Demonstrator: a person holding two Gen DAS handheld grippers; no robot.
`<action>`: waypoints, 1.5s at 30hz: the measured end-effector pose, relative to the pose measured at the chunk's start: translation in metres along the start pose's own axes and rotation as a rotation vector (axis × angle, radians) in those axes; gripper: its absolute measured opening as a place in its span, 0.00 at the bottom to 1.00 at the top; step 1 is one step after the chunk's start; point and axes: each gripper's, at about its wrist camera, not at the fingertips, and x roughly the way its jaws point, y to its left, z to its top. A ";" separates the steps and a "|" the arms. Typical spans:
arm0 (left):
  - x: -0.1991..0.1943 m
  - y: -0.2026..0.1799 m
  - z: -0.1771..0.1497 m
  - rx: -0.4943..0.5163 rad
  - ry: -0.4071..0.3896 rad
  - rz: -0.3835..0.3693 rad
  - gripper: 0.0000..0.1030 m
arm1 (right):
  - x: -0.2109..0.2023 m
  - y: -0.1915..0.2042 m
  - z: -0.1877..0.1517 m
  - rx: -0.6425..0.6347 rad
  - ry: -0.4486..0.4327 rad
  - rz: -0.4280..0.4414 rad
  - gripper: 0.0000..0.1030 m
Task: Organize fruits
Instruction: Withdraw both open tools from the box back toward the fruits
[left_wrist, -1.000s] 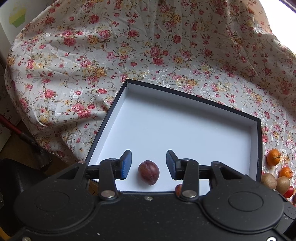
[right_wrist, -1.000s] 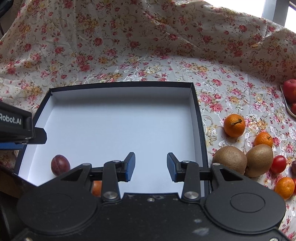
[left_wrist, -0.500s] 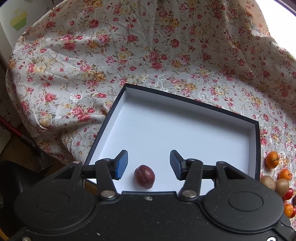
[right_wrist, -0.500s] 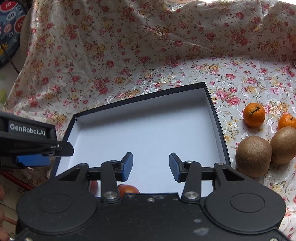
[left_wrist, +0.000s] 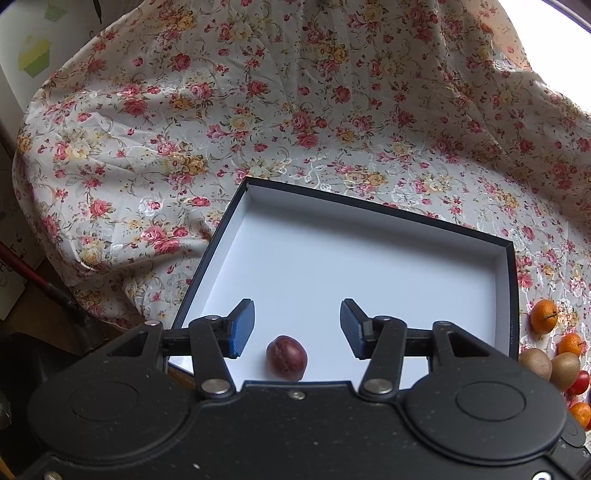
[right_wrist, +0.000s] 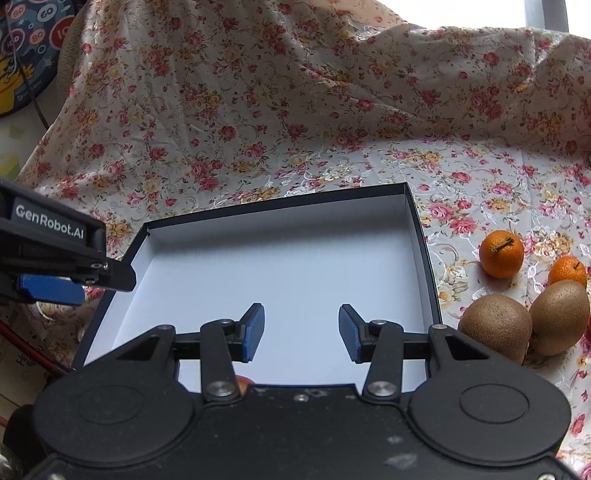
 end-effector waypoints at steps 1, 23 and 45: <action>0.000 0.000 0.000 0.001 -0.001 -0.001 0.56 | 0.000 0.001 -0.001 -0.013 -0.004 0.002 0.46; -0.006 -0.021 -0.002 0.036 -0.020 -0.030 0.56 | -0.010 -0.032 -0.001 0.077 -0.003 0.008 0.59; -0.021 -0.094 -0.012 0.150 -0.055 -0.131 0.56 | -0.055 -0.092 -0.003 0.142 -0.102 -0.117 0.79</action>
